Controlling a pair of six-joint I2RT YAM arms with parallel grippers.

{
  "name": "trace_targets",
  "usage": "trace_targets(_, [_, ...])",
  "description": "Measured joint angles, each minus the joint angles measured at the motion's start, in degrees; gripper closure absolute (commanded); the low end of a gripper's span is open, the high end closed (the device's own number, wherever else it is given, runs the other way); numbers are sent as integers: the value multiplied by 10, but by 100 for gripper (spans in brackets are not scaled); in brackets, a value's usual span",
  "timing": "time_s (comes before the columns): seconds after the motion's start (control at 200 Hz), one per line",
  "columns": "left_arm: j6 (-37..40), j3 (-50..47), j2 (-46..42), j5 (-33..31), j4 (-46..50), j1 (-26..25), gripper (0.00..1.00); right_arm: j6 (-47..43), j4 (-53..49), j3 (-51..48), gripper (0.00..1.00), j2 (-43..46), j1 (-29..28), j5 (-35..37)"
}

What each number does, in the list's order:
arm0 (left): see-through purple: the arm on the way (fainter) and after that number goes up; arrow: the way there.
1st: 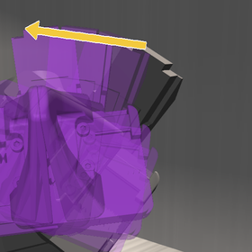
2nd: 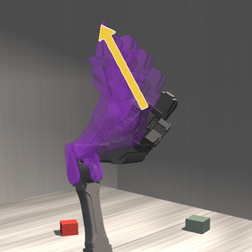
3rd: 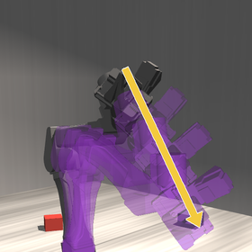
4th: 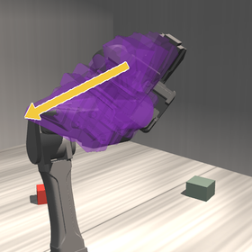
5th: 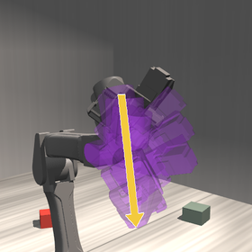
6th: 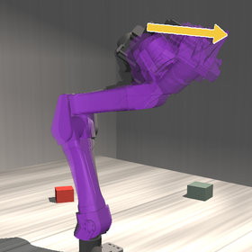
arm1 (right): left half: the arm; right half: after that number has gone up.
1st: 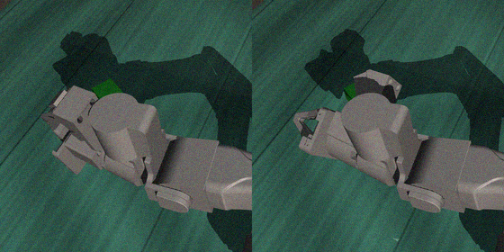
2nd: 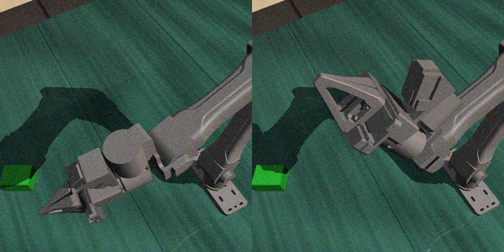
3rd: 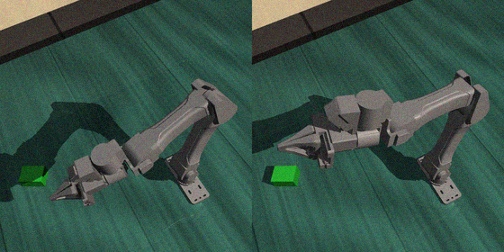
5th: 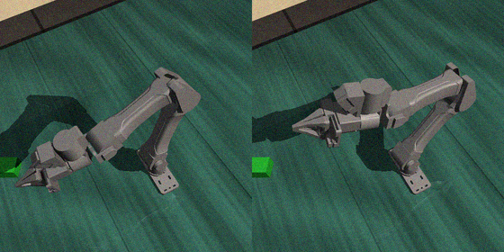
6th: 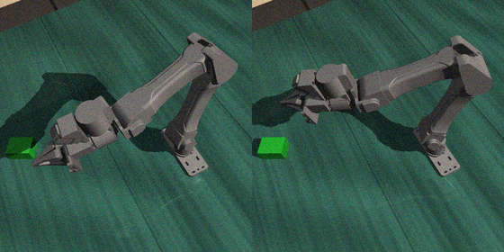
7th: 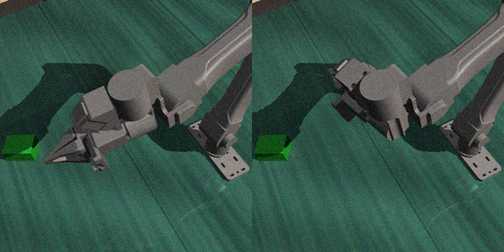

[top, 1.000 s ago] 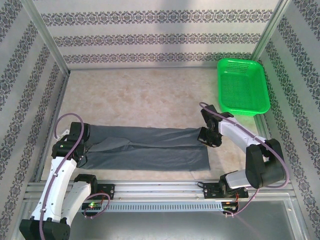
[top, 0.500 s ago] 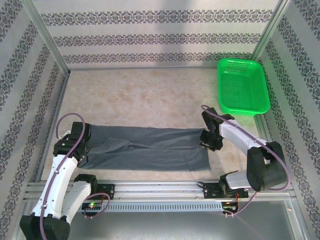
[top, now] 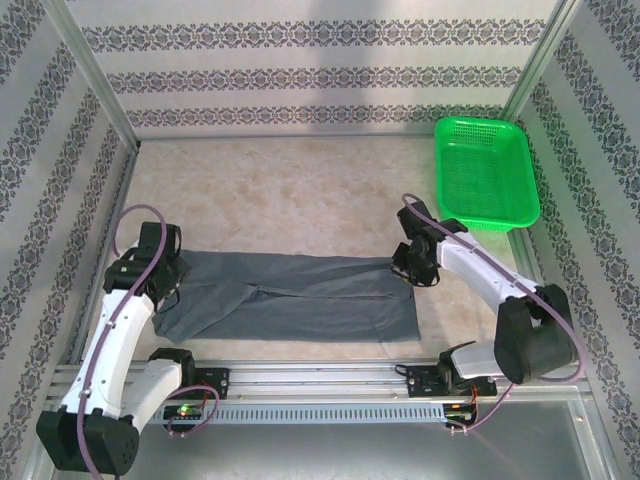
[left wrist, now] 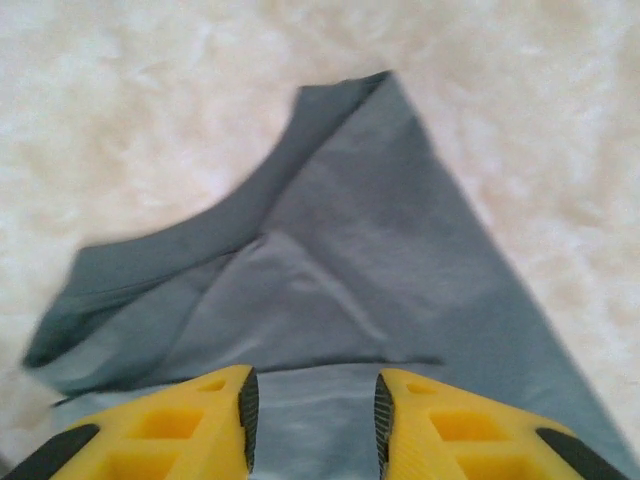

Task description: Fold and stack the t-shirts

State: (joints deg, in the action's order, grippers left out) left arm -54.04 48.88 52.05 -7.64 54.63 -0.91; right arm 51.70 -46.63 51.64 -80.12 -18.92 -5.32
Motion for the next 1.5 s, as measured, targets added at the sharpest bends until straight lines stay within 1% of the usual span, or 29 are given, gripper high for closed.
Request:
trace_targets(0.13, [-1,12,89,68,-84,0,80,48,26,0,87,-43,-12,-18])
trace_targets(0.195, [-7,12,159,108,-135,0,81,66,39,0,85,-67,-14,-24])
trace_targets(0.305, [-18,9,261,153,-197,0,83,84,48,8,81,-124,-13,-25])
trace_targets(0.465, [-20,8,357,182,-219,6,85,95,34,47,77,-180,1,-28])
trace_targets(0.57, [-19,3,389,195,-225,30,84,94,13,87,74,-215,16,-31])
trace_targets(0.699, [-11,16,413,232,-231,62,83,81,-20,170,72,-279,31,-33])
trace_targets(0.834, [18,92,485,271,-258,78,82,62,-49,290,70,-362,49,-40])
trace_targets(0.964, [52,174,552,282,-296,82,75,29,-65,436,65,-452,76,-57])
trace_targets(1.039, [71,203,566,285,-305,82,69,-8,-60,517,58,-495,89,-68])
trace_targets(1.094, [85,212,562,287,-311,82,65,-43,-47,555,54,-515,94,-70])
trace_targets(1.209, [127,206,526,299,-318,82,54,-110,-26,567,48,-506,96,-94])
trace_targets(1.234, [135,202,515,303,-321,82,53,-124,-23,565,48,-501,94,-100])
trace_targets(1.344, [177,188,483,340,-334,82,53,-162,2,512,47,-442,74,-129])
trace_targets(1.434, [208,187,491,367,-346,78,53,-170,29,441,46,-372,48,-155])
trace_targets(1.504, [232,187,504,373,-346,72,54,-163,55,382,46,-314,28,-176])
